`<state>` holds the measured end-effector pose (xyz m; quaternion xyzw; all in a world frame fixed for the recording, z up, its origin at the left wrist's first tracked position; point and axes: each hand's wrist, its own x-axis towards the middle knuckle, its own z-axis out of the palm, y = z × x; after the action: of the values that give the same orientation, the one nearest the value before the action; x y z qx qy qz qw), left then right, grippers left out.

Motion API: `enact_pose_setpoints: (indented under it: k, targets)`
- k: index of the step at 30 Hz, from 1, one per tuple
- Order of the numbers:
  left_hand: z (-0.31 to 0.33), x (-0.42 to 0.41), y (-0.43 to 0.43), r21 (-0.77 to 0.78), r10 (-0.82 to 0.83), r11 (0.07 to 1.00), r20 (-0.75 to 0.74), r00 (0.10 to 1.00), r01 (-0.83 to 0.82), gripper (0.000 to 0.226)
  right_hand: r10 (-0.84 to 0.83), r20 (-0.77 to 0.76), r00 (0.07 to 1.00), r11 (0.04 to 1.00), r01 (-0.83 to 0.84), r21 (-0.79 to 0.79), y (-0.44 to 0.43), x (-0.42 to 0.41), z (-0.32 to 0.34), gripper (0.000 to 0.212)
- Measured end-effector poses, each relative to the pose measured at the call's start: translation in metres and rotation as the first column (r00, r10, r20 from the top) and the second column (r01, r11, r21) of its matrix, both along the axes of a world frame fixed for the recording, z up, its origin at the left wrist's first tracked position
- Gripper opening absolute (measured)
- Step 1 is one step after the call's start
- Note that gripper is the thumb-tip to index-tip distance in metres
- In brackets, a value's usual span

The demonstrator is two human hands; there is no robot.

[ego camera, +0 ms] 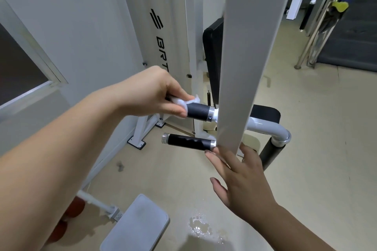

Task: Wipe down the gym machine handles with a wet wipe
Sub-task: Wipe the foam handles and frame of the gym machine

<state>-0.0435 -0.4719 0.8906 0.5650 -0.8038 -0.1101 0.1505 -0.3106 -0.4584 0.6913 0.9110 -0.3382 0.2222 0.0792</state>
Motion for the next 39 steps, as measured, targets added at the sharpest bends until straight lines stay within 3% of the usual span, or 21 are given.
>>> enact_pose_setpoints:
  k: [3,8,11,14,16,18,21,25,27,32,35,39]
  targets:
    - [-0.006,-0.034,-0.013,-0.057,-0.120,0.991,0.037,0.992,0.122,0.026,-0.014,-0.005,1.000,1.000,0.014,-0.004,-0.002,-0.004,-0.002,0.062]
    - [-0.011,-0.038,-0.014,-0.039,-0.099,0.994,0.106,0.989,0.104,0.024,0.021,0.008,1.000,1.000,-0.021,-0.013,0.000,-0.002,0.004,0.067]
    - [-0.022,-0.009,0.006,-0.255,-0.049,0.960,0.246,0.968,0.113,0.038,0.031,-0.021,0.999,0.999,-0.032,-0.032,0.004,0.002,0.006,0.069]
    - [-0.032,0.017,0.027,-0.467,-0.079,0.861,0.270,0.960,0.202,0.033,0.018,0.005,1.000,0.999,-0.018,-0.041,0.010,0.005,0.002,0.066]
    - [-0.038,0.030,0.032,-0.522,-0.094,0.824,0.254,0.963,0.218,0.031,0.035,0.055,0.998,0.998,-0.033,-0.045,0.012,0.007,0.000,0.059]
    - [-0.046,0.037,0.034,-0.558,-0.047,0.816,0.191,0.980,0.149,0.030,0.074,0.091,0.993,0.997,-0.070,-0.045,0.011,0.008,0.002,0.056]
    - [-0.065,0.035,0.042,-0.624,0.067,0.776,-0.068,0.995,-0.095,0.028,0.096,0.106,0.990,0.995,-0.093,-0.032,0.011,0.012,0.009,0.056]
    - [-0.101,0.003,0.051,-0.689,0.344,0.536,-0.350,0.871,-0.488,0.025,0.051,0.092,0.994,0.998,-0.049,-0.027,0.014,0.014,0.010,0.056]
    - [-0.116,-0.022,0.052,-0.723,0.410,0.479,-0.317,0.855,-0.498,0.028,0.032,0.077,0.996,0.999,-0.031,-0.021,0.015,0.014,0.010,0.056]
    - [-0.127,-0.076,0.048,-0.763,0.414,0.498,-0.208,0.886,-0.412,0.034,0.023,0.070,0.997,0.999,-0.020,-0.038,0.018,0.014,0.013,0.057]
    - [-0.125,-0.059,0.052,-0.783,0.490,0.472,-0.150,0.859,-0.406,0.033,0.031,0.027,0.999,0.998,-0.029,-0.048,0.018,0.010,0.015,0.059]
    - [-0.119,-0.022,0.053,-0.673,0.613,0.359,-0.353,0.707,-0.647,0.035,0.053,0.007,0.999,0.998,-0.053,-0.030,0.019,0.009,0.015,0.060]
